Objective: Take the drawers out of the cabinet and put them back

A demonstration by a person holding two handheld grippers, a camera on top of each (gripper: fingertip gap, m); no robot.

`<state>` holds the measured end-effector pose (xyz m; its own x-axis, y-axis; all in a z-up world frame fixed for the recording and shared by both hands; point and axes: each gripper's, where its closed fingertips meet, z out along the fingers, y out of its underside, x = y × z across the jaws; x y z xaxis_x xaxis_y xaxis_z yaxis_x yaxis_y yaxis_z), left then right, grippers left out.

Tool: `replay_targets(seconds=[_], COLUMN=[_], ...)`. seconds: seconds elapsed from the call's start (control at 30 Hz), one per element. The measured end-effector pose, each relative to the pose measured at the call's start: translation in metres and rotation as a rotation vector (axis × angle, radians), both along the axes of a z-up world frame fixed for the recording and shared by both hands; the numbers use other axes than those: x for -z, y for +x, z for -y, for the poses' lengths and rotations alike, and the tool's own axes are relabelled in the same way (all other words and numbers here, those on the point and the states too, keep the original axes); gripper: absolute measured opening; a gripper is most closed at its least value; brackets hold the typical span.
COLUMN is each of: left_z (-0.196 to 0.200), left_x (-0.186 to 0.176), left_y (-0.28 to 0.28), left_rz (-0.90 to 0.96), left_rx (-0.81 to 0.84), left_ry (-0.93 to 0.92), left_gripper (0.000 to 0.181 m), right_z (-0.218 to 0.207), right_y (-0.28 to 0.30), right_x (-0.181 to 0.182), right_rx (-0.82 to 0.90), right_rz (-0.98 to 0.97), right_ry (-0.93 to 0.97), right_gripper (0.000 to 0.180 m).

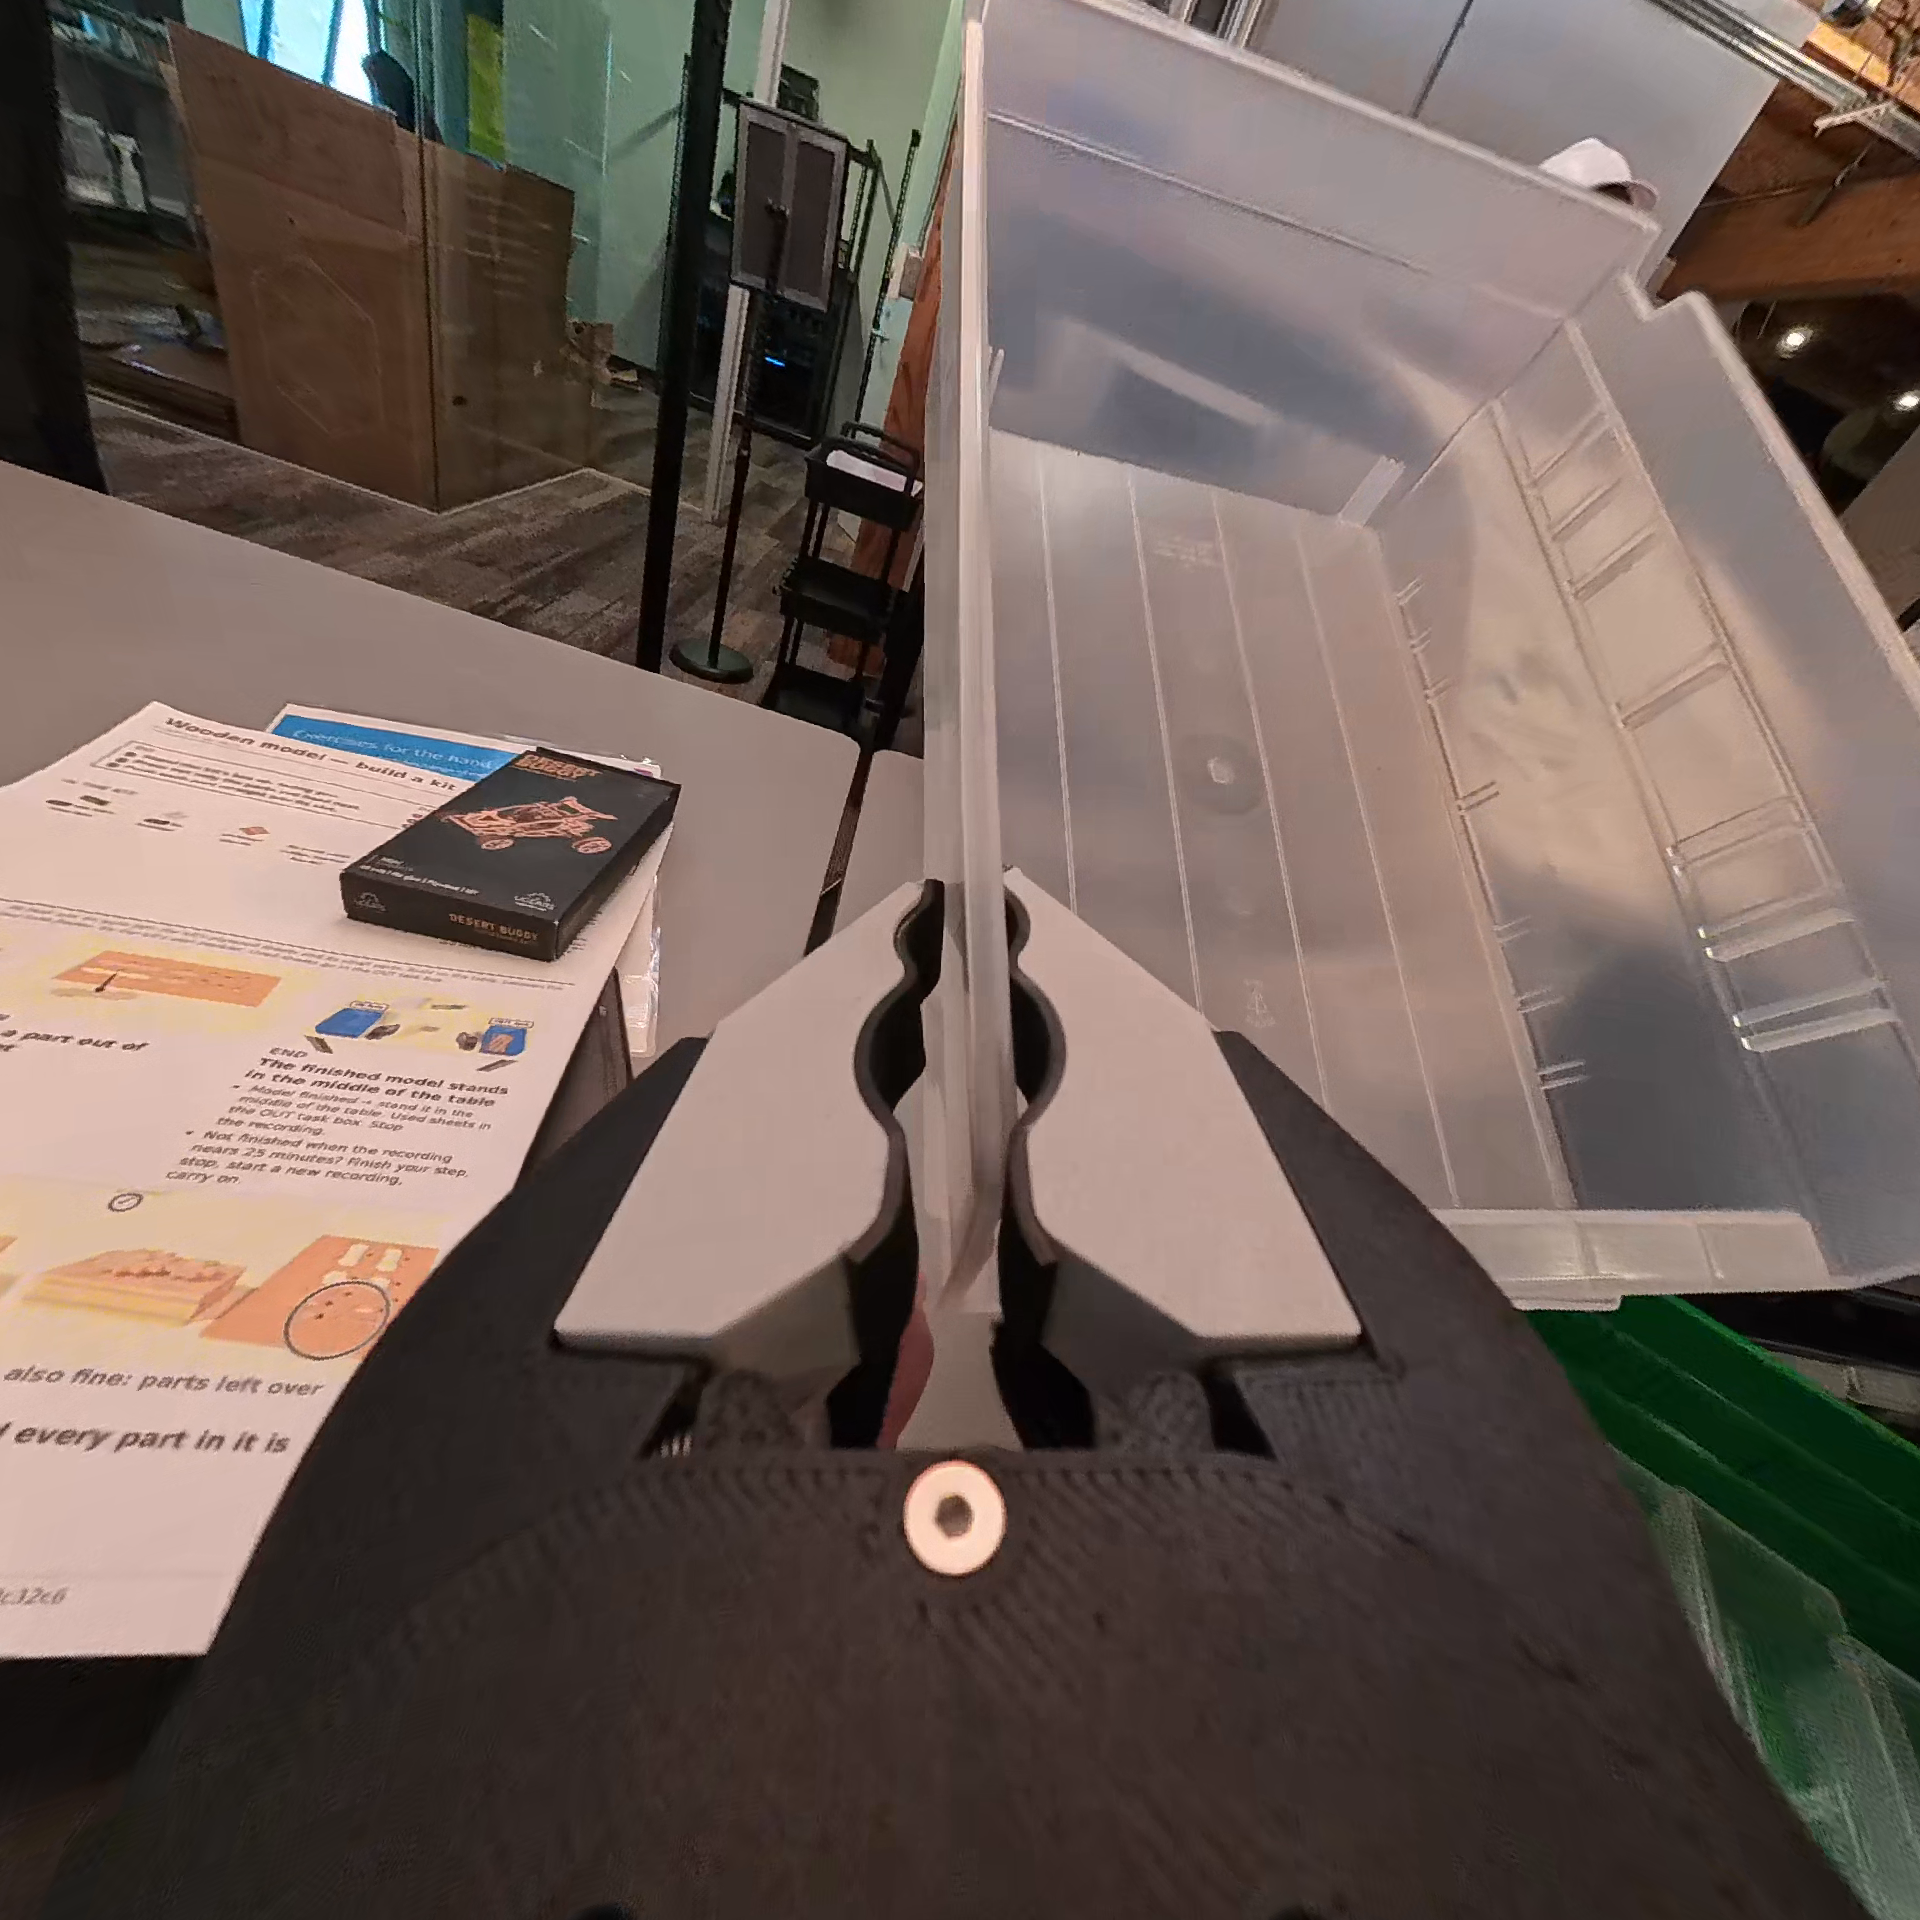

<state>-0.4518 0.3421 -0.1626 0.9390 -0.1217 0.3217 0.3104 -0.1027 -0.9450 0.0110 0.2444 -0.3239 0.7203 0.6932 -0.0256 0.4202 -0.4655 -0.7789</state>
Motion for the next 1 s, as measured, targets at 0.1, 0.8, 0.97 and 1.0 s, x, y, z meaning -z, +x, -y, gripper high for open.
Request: replay_targets(seconds=[0.1,0.8,0.97,1.0], left_z=[0.001,0.010,0.020,0.022], left_x=[-0.001,-0.025,-0.052,-0.057], left_y=[-0.004,-0.007,-0.012,-0.012], left_rz=[0.005,0.058,0.022,0.024], left_rx=[-0.004,-0.001,-0.030,-0.028], left_ry=[0.003,0.070,0.093,0.101], left_gripper=[0.005,0.005,0.005,0.005], right_z=[0.008,0.061,0.020,0.010], right_y=[0.003,-0.141,-0.199,-0.211], right_x=[-0.038,0.029,0.028,0.028], right_rx=[-0.117,-0.852,-0.700,-0.662], right_rz=[0.060,0.459,0.410,0.401], right_ry=[0.192,0.398,0.332,0.316], right_gripper=[0.053,0.024,0.023,0.023])
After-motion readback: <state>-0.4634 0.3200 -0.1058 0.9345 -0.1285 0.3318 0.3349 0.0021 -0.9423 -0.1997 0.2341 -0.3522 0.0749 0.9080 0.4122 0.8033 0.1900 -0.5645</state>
